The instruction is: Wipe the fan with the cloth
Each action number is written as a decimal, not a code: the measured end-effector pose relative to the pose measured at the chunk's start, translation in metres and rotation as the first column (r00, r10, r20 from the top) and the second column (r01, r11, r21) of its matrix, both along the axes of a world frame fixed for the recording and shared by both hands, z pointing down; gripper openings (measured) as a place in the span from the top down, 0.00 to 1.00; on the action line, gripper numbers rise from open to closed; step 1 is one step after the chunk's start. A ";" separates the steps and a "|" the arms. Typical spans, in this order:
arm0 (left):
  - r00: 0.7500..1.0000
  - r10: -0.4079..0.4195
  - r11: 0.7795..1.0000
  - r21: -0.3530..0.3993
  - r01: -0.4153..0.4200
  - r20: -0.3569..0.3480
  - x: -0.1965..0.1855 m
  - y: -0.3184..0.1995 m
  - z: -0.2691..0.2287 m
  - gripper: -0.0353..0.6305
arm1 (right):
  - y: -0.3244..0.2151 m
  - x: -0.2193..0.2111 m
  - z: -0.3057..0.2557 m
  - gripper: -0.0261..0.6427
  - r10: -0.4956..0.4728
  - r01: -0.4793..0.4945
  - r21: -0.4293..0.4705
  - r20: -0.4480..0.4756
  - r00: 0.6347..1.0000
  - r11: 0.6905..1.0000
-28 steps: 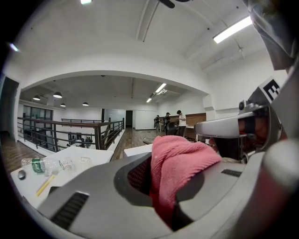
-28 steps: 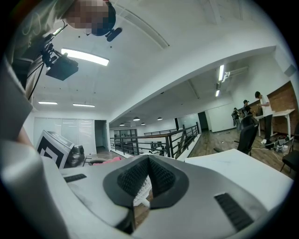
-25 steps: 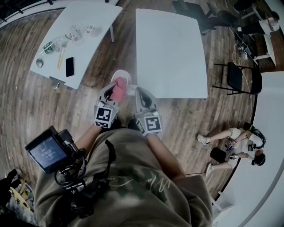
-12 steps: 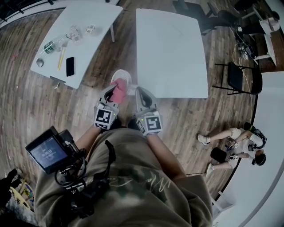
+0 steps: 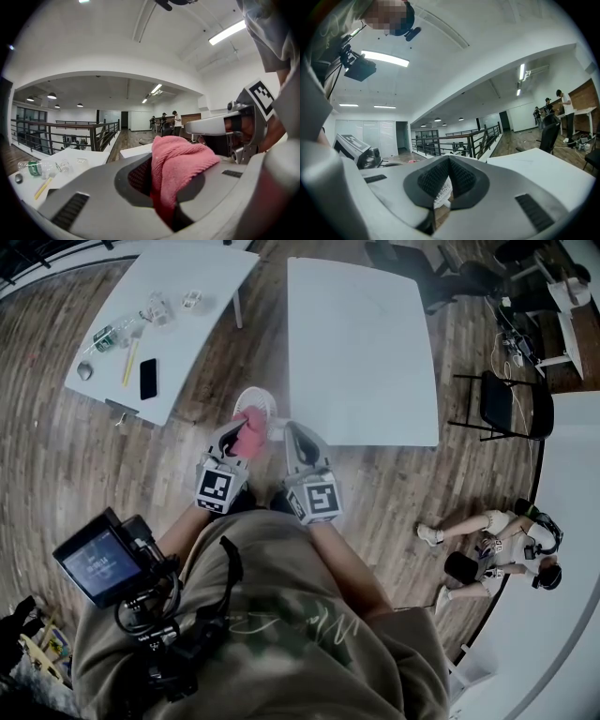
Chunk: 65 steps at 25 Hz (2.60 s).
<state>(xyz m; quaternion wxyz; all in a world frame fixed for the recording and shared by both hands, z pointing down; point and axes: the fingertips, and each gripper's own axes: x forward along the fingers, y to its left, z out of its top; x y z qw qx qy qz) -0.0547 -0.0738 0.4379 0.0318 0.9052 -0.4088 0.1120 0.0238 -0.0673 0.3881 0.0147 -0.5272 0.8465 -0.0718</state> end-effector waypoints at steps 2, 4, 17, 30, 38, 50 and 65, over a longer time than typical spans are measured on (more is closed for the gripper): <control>1.000 -0.011 1.000 -0.021 0.010 -0.010 -0.001 0.002 0.000 0.85 | 0.000 0.000 0.000 0.94 0.000 0.000 0.000 0.002 1.000 1.000; 1.000 -0.004 1.000 -0.014 0.004 -0.009 -0.003 0.003 0.001 0.85 | 0.000 0.000 0.002 0.94 -0.001 0.001 -0.004 0.002 1.000 1.000; 0.999 -0.005 0.999 -0.040 0.003 -0.040 -0.009 0.009 0.013 0.85 | 0.002 -0.004 0.009 0.94 -0.020 0.020 -0.023 0.006 1.000 1.000; 1.000 -0.024 0.999 -0.042 0.024 -0.004 -0.014 0.013 0.019 0.85 | 0.003 -0.004 0.009 0.94 -0.025 0.025 -0.025 0.003 1.000 0.999; 0.998 -0.062 0.997 -0.049 0.062 -0.004 -0.019 0.014 0.020 0.85 | 0.000 0.000 0.010 0.94 -0.009 0.009 -0.028 0.011 1.000 1.000; 0.998 -0.058 0.997 -0.055 0.057 -0.009 -0.026 0.014 0.028 0.85 | 0.002 -0.004 0.012 0.94 -0.030 0.030 -0.039 0.009 1.000 0.999; 0.996 -0.085 0.994 -0.072 0.084 -0.006 -0.035 0.011 0.037 0.85 | 0.005 -0.001 0.012 0.94 -0.022 0.022 -0.043 0.000 1.000 0.999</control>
